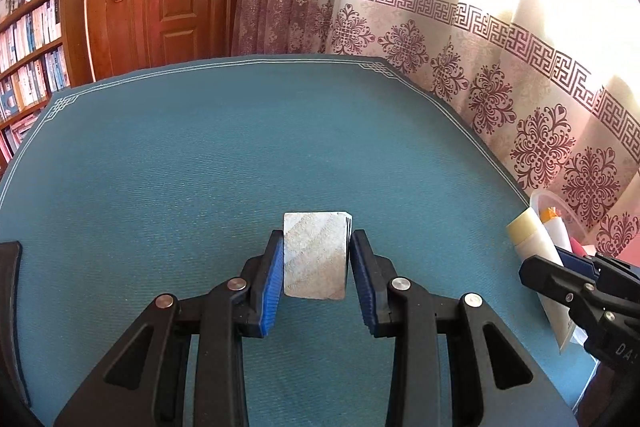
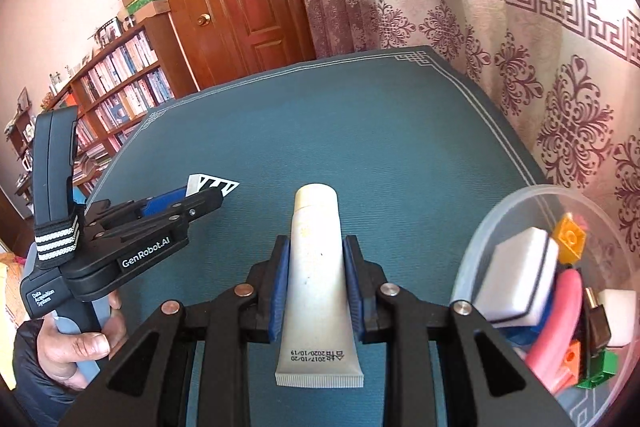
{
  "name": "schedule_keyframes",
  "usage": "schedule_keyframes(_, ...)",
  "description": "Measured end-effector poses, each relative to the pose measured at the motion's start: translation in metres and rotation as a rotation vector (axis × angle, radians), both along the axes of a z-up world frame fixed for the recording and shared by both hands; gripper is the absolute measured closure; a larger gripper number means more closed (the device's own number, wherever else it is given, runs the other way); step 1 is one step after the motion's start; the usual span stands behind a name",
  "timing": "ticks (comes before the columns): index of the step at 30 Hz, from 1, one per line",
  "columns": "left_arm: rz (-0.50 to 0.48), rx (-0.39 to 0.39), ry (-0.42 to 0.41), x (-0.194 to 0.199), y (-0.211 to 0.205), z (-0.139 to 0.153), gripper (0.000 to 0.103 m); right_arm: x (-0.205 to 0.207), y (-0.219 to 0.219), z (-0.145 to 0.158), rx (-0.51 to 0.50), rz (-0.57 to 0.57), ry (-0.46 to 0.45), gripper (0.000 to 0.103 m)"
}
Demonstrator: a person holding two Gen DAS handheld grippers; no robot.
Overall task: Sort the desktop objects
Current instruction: 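Carry the triangular block and lotion tube over the clear bowl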
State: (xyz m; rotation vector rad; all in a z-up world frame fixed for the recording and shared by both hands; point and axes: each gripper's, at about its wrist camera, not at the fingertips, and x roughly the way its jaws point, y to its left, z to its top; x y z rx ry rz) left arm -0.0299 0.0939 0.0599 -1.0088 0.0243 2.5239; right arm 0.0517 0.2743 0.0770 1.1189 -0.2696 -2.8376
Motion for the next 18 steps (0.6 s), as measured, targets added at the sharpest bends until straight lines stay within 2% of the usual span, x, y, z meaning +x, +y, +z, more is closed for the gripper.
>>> schedule_keyframes(13, -0.110, 0.007, 0.031, 0.035, 0.059, 0.018, 0.067, 0.058, 0.090, 0.008, 0.026, -0.189, 0.017, 0.074)
schedule_keyframes(18, -0.170, 0.003, 0.034, 0.049, 0.086, 0.024, 0.067, 0.074, 0.123, 0.005, 0.004, -0.264, 0.025, 0.074)
